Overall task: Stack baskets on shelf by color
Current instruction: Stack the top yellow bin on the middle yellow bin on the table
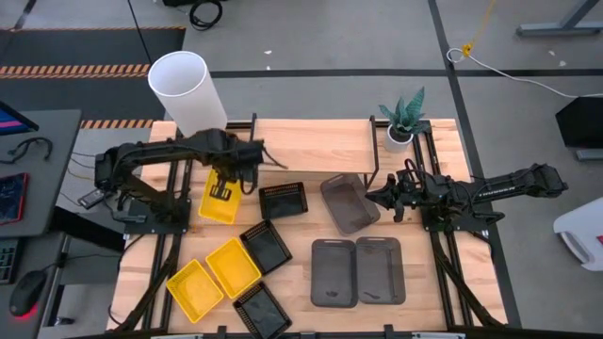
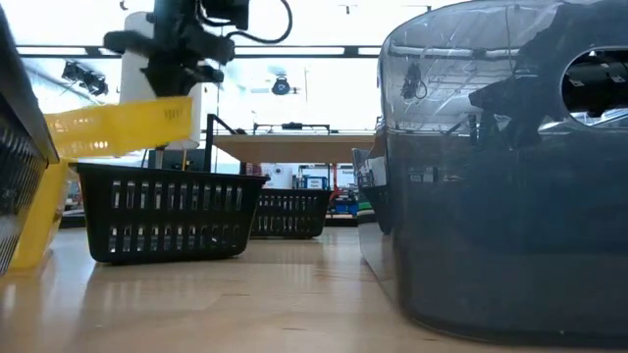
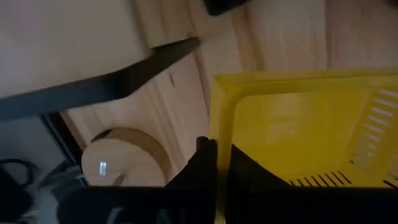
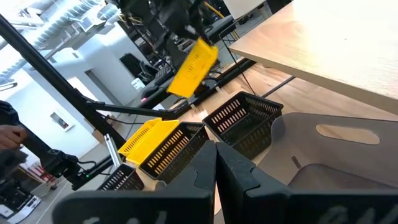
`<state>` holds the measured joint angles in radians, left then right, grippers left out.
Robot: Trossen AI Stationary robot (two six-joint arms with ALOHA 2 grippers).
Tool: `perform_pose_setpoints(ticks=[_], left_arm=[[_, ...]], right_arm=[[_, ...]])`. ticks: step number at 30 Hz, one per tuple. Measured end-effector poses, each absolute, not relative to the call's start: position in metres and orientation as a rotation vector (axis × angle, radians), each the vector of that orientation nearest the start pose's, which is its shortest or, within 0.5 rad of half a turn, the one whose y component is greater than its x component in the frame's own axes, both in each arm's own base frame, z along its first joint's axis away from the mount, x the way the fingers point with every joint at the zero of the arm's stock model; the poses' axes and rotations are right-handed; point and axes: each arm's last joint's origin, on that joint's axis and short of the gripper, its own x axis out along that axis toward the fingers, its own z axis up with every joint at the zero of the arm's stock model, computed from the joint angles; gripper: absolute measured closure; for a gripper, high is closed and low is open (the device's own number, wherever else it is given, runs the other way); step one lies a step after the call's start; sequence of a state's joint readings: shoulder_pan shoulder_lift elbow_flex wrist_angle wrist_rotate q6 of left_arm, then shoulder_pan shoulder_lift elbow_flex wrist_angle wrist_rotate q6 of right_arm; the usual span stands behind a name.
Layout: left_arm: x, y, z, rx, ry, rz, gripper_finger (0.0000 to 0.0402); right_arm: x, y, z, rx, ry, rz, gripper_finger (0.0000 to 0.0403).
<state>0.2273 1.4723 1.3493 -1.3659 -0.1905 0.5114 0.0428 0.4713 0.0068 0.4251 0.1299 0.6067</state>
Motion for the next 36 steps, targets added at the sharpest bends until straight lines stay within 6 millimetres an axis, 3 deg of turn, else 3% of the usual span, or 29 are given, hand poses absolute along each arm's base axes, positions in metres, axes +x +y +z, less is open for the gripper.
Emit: perform_pose_setpoints(ticks=[6, 12, 16, 25, 36], left_arm=[[0.254, 0.060, 0.345, 0.195, 1.311, -0.092, 0.0399], [0.262, 0.062, 0.396, 0.083, 1.043, 0.068, 0.0399], [0.266, 0.067, 0.415, 0.069, 0.909, 0.183, 0.0399], [0.267, 0.059, 0.418, 0.008, 0.891, 0.204, 0.0399], [0.250, 0.029, 0.403, -0.218, 1.146, 0.076, 0.0399]], right_arm=[[0.127, 0.002, 0.163, 0.603, 0.012, -0.096, 0.0389], [0.127, 0.002, 0.163, 0.603, 0.012, -0.096, 0.0389], [0.127, 0.002, 0.163, 0.603, 0.012, -0.096, 0.0389], [0.127, 0.002, 0.164, 0.603, 0.012, -0.096, 0.0389], [0.127, 0.002, 0.163, 0.603, 0.012, -0.096, 0.0389]])
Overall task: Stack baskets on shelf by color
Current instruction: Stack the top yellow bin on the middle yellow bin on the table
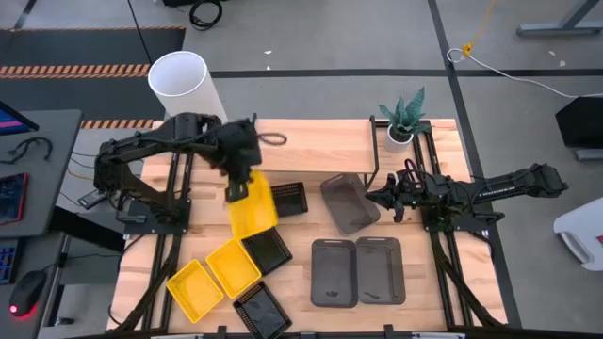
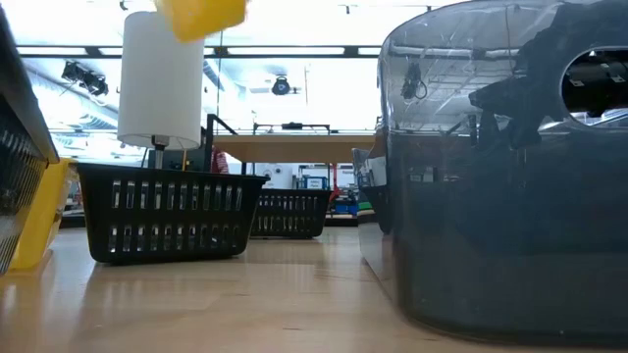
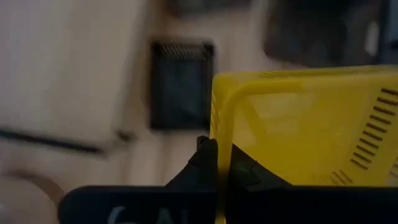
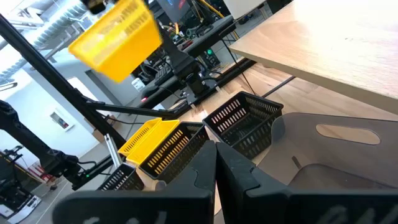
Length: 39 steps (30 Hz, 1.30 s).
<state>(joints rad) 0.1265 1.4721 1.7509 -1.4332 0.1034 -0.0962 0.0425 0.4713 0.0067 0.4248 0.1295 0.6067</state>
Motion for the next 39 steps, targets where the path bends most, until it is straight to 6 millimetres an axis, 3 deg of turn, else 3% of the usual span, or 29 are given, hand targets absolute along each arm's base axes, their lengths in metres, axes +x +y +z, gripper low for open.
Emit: perform_pose_setpoints(ticks=[11, 25, 29, 39], left_arm=[[0.244, -0.031, 0.353, -0.426, 1.420, 0.153, 0.0399], [0.209, -0.103, 0.299, -0.610, 1.333, 0.307, 0.0399], [0.201, -0.114, 0.278, -0.582, 1.362, 0.338, 0.0399], [0.185, -0.117, 0.230, -0.511, 1.429, 0.364, 0.0399]], right_arm=[[0.127, 0.002, 0.163, 0.603, 0.012, -0.096, 0.0389], [0.127, 0.002, 0.164, 0.604, 0.005, -0.094, 0.0389], [0.127, 0.002, 0.164, 0.604, 0.005, -0.094, 0.0389], [0.127, 0.002, 0.164, 0.604, 0.005, -0.094, 0.0389]])
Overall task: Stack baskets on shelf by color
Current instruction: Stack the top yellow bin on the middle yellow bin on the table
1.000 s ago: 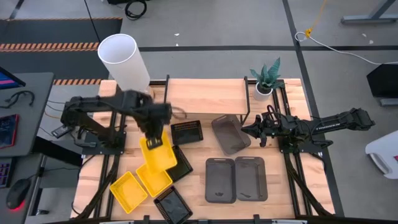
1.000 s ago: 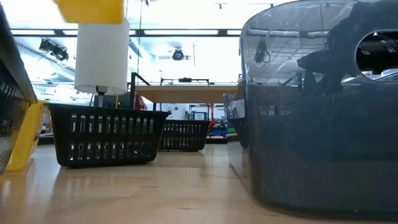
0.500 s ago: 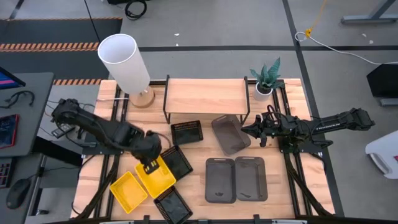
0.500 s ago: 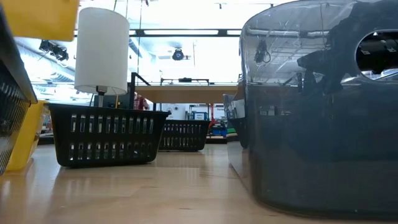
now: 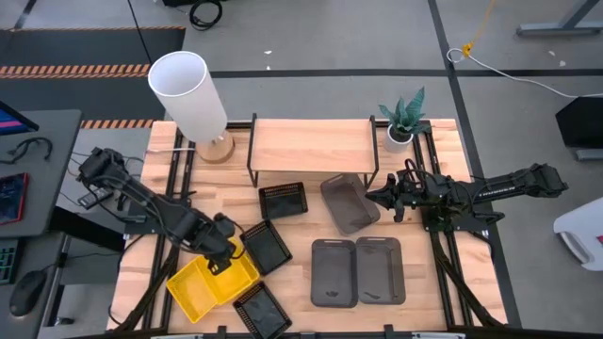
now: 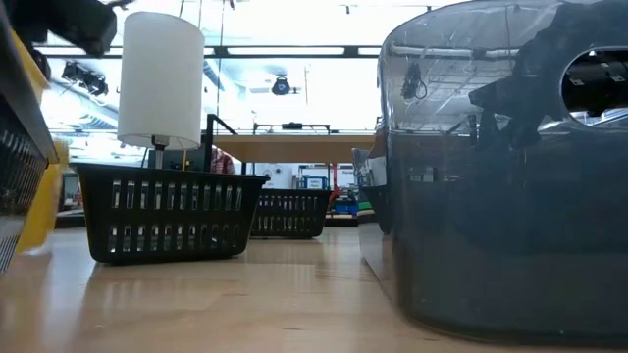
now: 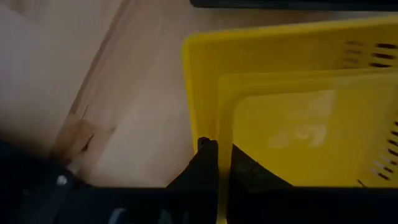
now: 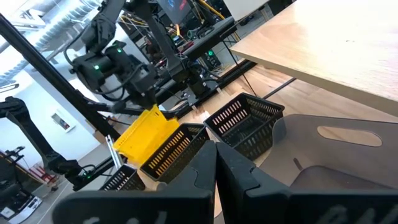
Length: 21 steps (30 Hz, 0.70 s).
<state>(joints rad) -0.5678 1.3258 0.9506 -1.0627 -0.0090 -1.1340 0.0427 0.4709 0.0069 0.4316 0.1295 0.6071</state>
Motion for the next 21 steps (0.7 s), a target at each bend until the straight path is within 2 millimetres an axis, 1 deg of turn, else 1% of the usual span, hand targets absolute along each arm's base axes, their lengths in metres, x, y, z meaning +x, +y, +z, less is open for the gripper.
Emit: perform_pose_setpoints(ticks=[3, 15, 21], left_arm=[[0.183, -0.116, 0.223, -0.486, 1.415, 0.379, 0.0399], [0.184, -0.115, 0.222, -0.425, 1.403, 0.352, 0.0398], [0.179, -0.114, 0.209, -0.472, 1.455, 0.353, 0.0379]], right_arm=[[0.127, 0.002, 0.164, 0.604, 0.005, -0.094, 0.0389], [0.127, 0.002, 0.164, 0.604, 0.005, -0.094, 0.0389], [0.127, 0.002, 0.164, 0.604, 0.005, -0.094, 0.0389]])
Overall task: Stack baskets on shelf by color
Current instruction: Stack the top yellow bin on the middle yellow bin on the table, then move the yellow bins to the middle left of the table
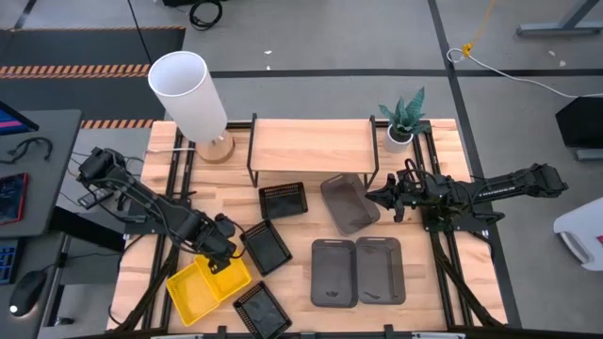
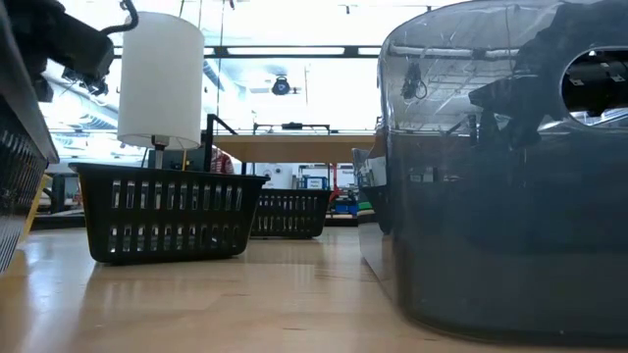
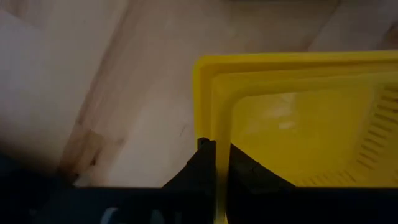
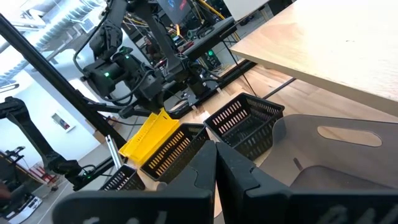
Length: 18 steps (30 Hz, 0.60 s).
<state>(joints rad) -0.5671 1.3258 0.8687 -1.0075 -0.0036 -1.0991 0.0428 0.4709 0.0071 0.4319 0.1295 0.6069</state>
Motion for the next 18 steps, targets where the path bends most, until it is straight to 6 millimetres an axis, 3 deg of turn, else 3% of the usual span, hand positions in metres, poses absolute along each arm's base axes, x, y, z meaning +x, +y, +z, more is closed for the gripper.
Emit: perform_pose_setpoints(ticks=[9, 14, 18], left_arm=[[0.179, -0.113, 0.209, -0.491, 1.457, 0.361, 0.0293], [0.173, -0.110, 0.221, -0.541, 1.404, 0.328, 0.0236], [0.164, -0.107, 0.235, -0.647, 1.397, 0.262, 0.0218]], right_arm=[[0.127, 0.002, 0.164, 0.604, 0.005, -0.094, 0.0389], [0.127, 0.002, 0.164, 0.604, 0.005, -0.094, 0.0389], [0.127, 0.002, 0.164, 0.604, 0.004, -0.094, 0.0389]])
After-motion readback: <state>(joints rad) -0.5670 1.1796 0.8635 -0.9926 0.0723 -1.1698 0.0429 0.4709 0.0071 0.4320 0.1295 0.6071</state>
